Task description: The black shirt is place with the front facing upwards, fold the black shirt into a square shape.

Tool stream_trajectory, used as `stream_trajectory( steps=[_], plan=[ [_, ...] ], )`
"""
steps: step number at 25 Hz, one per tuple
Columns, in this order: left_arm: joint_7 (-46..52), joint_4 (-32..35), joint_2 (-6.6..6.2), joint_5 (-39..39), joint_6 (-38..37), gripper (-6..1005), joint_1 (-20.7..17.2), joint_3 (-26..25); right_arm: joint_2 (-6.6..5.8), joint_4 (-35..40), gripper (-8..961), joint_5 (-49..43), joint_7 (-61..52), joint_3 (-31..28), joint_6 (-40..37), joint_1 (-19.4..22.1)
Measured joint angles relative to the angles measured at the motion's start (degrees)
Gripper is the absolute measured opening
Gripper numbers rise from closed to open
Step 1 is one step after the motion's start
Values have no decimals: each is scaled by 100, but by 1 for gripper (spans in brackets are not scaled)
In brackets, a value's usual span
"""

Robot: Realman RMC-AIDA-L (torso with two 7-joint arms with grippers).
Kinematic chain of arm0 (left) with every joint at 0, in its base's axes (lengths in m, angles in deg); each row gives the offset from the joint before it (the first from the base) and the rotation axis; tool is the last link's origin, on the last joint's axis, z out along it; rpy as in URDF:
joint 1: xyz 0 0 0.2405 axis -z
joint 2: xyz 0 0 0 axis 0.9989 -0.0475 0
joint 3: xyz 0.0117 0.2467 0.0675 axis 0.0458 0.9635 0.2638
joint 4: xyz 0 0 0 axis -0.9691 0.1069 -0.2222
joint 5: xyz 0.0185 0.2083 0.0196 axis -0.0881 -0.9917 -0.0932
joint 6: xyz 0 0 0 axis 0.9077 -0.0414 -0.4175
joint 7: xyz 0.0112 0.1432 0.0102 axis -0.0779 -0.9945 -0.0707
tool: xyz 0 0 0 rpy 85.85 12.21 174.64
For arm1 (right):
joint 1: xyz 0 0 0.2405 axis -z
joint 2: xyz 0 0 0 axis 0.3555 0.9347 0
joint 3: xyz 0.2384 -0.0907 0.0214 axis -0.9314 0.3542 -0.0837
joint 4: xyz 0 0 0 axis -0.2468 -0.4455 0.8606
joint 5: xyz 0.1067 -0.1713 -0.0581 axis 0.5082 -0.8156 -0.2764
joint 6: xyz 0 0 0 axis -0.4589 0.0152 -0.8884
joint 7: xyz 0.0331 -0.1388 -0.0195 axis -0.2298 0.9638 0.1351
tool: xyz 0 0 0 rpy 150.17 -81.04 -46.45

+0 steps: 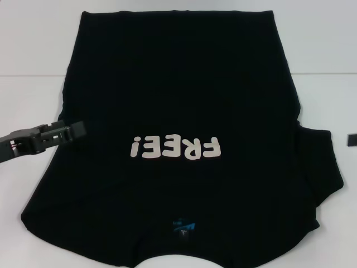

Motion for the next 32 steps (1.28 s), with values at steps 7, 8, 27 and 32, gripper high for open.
stream_trajectory(
  steps=[7,8,27,32],
  plan=[
    [-48,62,-23,29,56,951,34,-52,-14,-187,927,-538,-314,-364,-124,127],
    [-52,81,-17,34,67,951,36,-56,1,-240,927,-540,-311,-354,-124,133],
    [0,227,46,529,19,950,0,-199,234,-1086,928,-555,-318,114,865,-323],
    [-1,221,59,645,17,950,-26,-340,239,-1151,904,-563,-509,384,980,-385]
  ],
)
